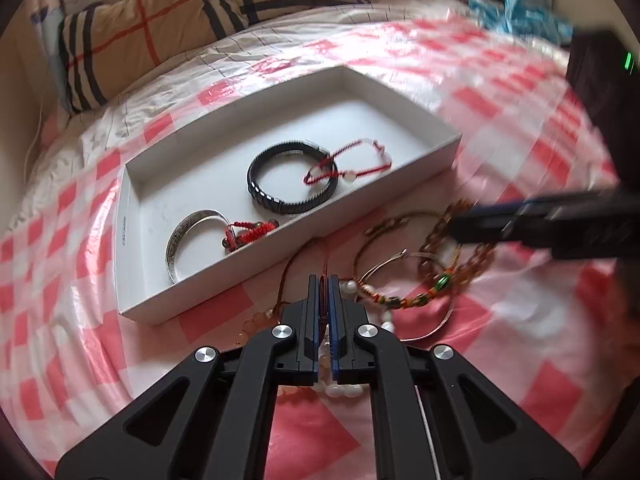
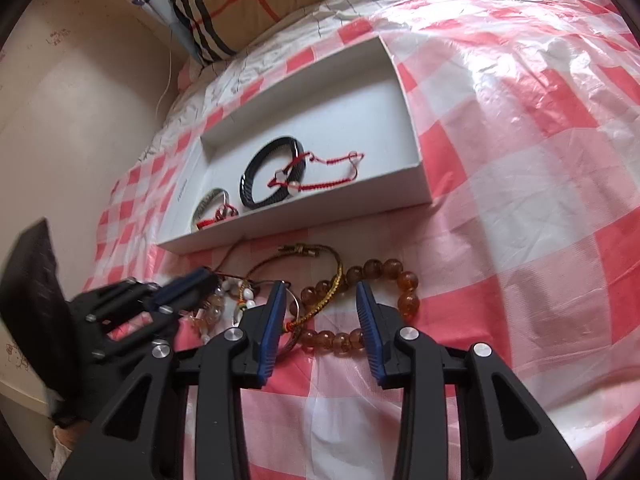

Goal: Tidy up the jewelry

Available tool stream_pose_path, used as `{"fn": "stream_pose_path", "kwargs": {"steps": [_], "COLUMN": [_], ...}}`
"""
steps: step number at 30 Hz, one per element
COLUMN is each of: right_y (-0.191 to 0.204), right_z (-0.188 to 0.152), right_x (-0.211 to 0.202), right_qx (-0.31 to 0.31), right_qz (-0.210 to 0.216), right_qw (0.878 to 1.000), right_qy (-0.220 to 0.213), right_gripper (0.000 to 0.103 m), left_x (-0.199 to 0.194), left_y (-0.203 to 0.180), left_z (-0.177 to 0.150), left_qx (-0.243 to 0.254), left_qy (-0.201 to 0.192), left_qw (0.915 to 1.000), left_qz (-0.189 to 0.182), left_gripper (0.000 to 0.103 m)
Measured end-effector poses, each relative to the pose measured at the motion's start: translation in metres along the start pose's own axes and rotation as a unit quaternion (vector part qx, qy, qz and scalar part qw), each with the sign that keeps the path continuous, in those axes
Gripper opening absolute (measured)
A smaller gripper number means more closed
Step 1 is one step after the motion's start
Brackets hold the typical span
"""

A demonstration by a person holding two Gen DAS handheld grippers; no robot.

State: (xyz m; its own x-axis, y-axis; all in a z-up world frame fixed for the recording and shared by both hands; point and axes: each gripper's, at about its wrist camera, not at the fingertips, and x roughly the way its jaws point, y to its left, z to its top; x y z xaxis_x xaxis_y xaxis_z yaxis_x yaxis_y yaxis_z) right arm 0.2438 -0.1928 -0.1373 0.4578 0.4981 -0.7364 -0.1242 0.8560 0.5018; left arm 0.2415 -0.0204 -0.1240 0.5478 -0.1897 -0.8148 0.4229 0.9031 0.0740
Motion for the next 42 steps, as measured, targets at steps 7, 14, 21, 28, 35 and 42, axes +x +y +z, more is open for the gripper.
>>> {"fn": "stream_pose_path", "kwargs": {"steps": [7,14,21,28,35,42], "right_y": [0.002,-0.013,-0.008,0.016,0.008,0.01], "right_z": [0.001,0.008,0.009,0.011,0.015,0.016], "right_x": [0.004,-0.033,-0.015,0.024,0.0,-0.046], "right_qx": [0.004,0.041,0.026,-0.076,-0.021,0.011], "right_qz": [0.031,0.13,0.032,-0.075,0.074,0.22], "right_qw": [1.0,0.988,0.998,0.994,0.996,0.967], "right_qy": [-0.001,-0.071,-0.045,-0.018,-0.042,-0.125], "right_gripper": [0.005,0.005,0.043,0.034,0.005,0.005], "left_x": [-0.03,-0.052,-0.055,-0.055,-0.062,-0.084], "left_y": [0.035,0.061,0.066,0.07,0.066,0.054], "left_z": [0.001,0.003,0.002,0.001,0.0,0.0], "left_qx": [-0.104,-0.169,-0.178,-0.189,-0.197,-0.197], "left_qy": [-0.041,-0.096,-0.096,-0.095,-0.107,-0.139], "left_qw": [0.9919,0.9785,0.9769,0.9747,0.9723,0.9699], "left_qz": [-0.06,-0.07,-0.068,-0.072,-0.067,-0.033], "left_gripper": [0.004,0.004,0.004,0.004,0.004,0.004]}}
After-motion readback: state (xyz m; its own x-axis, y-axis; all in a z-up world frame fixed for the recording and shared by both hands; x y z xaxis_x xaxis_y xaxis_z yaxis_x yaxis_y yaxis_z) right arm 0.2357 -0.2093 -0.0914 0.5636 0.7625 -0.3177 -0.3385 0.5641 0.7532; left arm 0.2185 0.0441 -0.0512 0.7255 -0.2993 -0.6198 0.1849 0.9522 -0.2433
